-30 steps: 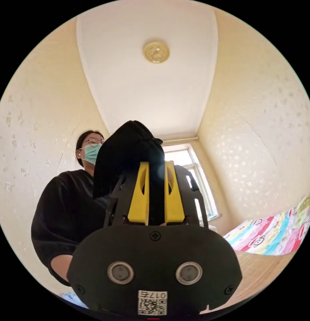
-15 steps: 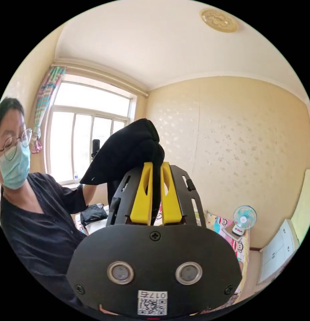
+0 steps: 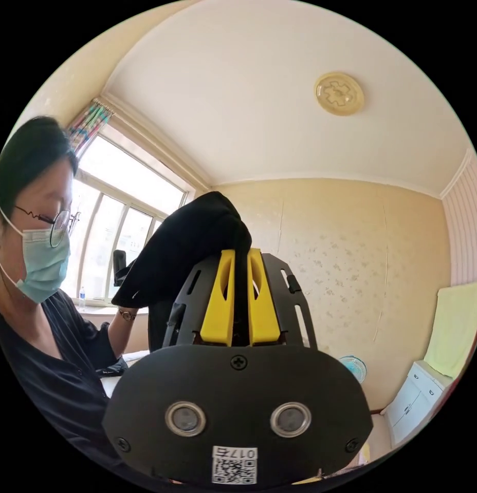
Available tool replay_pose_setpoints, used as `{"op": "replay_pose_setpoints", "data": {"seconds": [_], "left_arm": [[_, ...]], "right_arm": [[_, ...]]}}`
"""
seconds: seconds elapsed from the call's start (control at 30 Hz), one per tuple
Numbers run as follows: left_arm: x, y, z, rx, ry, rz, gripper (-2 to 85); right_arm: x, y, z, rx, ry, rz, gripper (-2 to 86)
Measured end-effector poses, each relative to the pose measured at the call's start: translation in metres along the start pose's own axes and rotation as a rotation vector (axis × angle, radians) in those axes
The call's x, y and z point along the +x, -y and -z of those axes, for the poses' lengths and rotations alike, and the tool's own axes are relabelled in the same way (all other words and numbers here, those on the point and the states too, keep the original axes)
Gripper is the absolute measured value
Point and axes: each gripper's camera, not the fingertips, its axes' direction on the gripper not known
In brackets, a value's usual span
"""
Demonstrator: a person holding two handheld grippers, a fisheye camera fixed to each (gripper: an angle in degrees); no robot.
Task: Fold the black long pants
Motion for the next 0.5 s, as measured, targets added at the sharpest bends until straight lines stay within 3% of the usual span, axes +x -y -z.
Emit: {"op": "replay_pose_setpoints", "data": {"seconds": [0.3,0.5], "left_arm": [[-0.028,0.011,0.016,-0.008,0.000,0.099,3.7],[-0.102,-0.004,-0.013,-0.147,0.242,0.070,3.4]], "right_arm": [[-0.009,-0.043,-0.017,0.089,-0.059,-0.019,2.7],[0.037,-0.091,-0.111,-0.040,-0.120,-0.090,2.7]]}}
